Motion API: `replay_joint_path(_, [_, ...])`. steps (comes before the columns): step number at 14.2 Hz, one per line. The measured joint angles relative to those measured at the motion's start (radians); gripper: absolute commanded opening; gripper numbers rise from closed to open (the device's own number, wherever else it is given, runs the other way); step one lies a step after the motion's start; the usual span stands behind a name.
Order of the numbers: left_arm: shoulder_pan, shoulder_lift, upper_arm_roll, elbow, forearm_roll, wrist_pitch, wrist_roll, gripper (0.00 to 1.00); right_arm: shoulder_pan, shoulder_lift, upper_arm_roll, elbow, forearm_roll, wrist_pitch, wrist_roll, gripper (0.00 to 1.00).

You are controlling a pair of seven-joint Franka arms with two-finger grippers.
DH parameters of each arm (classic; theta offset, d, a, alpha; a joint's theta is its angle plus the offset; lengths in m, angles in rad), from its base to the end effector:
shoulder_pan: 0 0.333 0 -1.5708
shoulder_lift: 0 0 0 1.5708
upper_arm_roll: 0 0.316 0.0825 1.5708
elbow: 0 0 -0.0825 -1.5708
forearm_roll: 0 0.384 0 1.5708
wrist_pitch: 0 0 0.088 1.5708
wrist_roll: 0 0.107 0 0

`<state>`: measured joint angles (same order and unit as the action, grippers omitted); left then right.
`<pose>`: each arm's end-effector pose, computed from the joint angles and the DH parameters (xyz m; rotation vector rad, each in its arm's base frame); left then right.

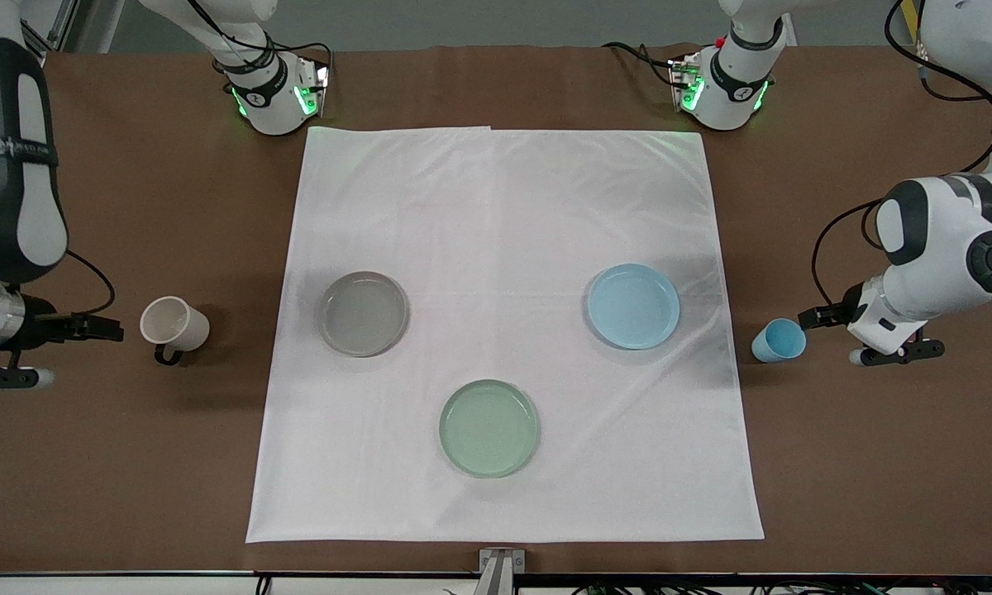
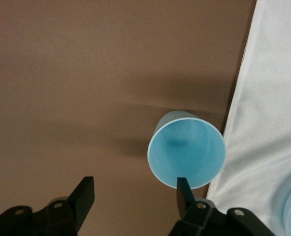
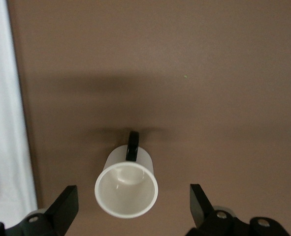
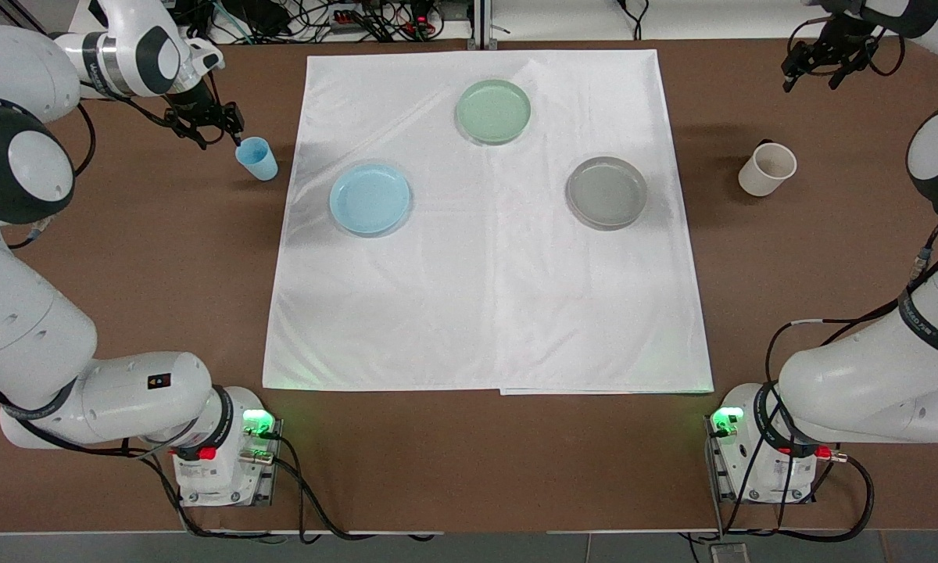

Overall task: Place blue cup in blue plate and white mug in gray plate
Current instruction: 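Reach the left gripper to the blue cup while the right gripper reaches the mug, then grasp the blue cup with the left gripper and lift it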

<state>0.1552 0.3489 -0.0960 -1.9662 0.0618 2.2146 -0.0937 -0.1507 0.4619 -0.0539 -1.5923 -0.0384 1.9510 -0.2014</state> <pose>0.5995 0.0395 0.2879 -3.1162 -0.1833 0.1532 0.6560 -0.1342 0.3587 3.0993 0.0268 -0.1745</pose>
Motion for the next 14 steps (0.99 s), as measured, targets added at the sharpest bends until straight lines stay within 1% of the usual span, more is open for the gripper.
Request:
replay_joint_path(2, [0.0, 0.032, -0.003, 0.0, 0.0, 0.033, 0.0, 0.6, -0.005, 0.072, 0.001, -0.003, 0.002, 0.087, -0.002, 1.0])
replay_joint_path(4, [-0.001, 0.059, -0.006, 0.0, 0.0, 0.064, 0.0, 0.49, -0.004, 0.128, 0.005, -0.004, 0.025, 0.149, -0.002, 1.0])
replay_joint_path(5, [-0.002, 0.071, -0.006, 0.0, 0.0, 0.079, 0.0, 0.38, -0.003, 0.151, 0.006, -0.005, 0.038, 0.173, -0.002, 1.0])
replay_joint_path(7, [-0.003, 0.094, -0.007, 0.001, 0.0, 0.108, 0.0, 0.1, -0.002, 0.179, 0.007, -0.021, 0.048, 0.216, -0.002, 0.99])
replay_joint_path(8, [-0.003, 0.104, -0.008, 0.001, 0.0, 0.116, 0.0, 0.01, -0.002, 0.183, 0.007, -0.036, 0.052, 0.234, -0.002, 0.95])
replay_joint_path(11, [-0.003, 0.11, -0.025, 0.005, 0.0, 0.125, -0.001, 0.0, -0.002, 0.183, 0.007, -0.079, 0.055, 0.242, -0.002, 0.82])
replay_joint_path(14, [-0.002, 0.095, -0.065, 0.019, 0.0, 0.123, -0.031, 0.0, -0.002, 0.183, 0.007, -0.103, 0.055, 0.242, -0.002, 0.65])
